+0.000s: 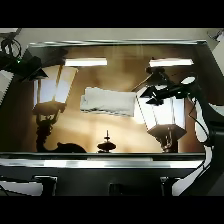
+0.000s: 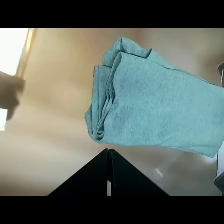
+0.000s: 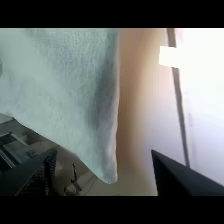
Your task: Fold the clothes and pants, and hang the long-sleeved shirts on hangers.
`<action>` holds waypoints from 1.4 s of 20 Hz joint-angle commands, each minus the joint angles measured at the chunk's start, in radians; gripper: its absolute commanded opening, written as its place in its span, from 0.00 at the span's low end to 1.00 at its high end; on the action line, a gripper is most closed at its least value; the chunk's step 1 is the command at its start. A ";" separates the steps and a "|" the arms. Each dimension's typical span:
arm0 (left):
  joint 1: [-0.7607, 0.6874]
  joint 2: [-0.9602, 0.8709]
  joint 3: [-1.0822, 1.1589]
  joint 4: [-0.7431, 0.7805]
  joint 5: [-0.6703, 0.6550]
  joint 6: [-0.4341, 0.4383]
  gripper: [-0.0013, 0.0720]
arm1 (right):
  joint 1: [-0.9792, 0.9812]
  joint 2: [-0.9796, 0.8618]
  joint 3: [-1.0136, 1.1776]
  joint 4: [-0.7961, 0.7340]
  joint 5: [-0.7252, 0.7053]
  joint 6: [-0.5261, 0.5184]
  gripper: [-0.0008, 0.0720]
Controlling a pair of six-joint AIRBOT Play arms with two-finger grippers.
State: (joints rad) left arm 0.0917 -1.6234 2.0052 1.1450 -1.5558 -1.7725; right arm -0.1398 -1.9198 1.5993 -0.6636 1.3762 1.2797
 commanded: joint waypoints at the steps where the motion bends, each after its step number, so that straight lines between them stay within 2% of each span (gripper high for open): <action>1: 0.000 -0.002 0.000 0.000 0.000 0.001 0.04 | 0.020 -0.051 -0.008 0.032 0.011 -0.036 0.93; 6: 0.000 -0.011 -0.003 0.000 0.001 0.002 0.04 | 0.107 -0.057 -0.008 0.039 -0.086 -0.058 0.93; 10: 0.000 -0.011 -0.007 0.000 0.001 0.019 0.04 | 0.162 -0.067 -0.008 0.044 -0.161 -0.036 0.92; 12: 0.000 -0.011 -0.007 0.000 0.001 0.019 0.04 | 0.189 -0.087 -0.008 0.044 -0.153 -0.029 0.89; 14: 0.000 -0.012 -0.007 0.000 0.001 0.020 0.04 | 0.214 -0.099 -0.008 0.045 -0.154 -0.023 0.80; 15: 0.000 -0.012 -0.007 0.000 0.001 0.023 0.04 | 0.229 -0.101 -0.008 0.043 -0.165 -0.024 0.79; 16: 0.000 -0.013 -0.007 0.000 0.001 0.023 0.04 | 0.240 -0.100 -0.008 0.043 -0.180 -0.027 0.75; 17: 0.000 -0.013 -0.007 0.000 0.001 0.023 0.04 | 0.245 -0.100 -0.007 0.049 -0.191 -0.027 0.58; 18: 0.000 -0.013 -0.007 0.000 0.001 0.023 0.04 | 0.245 -0.099 -0.007 0.071 -0.198 -0.027 0.26; 19: 0.000 -0.013 -0.007 0.000 0.001 0.023 0.04 | 0.239 -0.095 -0.007 0.100 -0.201 -0.041 0.07; 23: 0.000 -0.013 -0.007 0.000 0.001 0.027 0.04 | 0.208 -0.016 0.003 0.129 -0.308 -0.043 0.06; 28: 0.000 -0.012 -0.007 -0.001 0.000 0.030 0.04 | 0.109 0.028 0.134 0.098 -0.441 0.076 0.06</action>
State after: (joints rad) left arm 0.0917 -1.6352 1.9984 1.1450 -1.5555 -1.7447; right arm 0.0196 -1.9110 1.6634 -0.5503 1.0187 1.2865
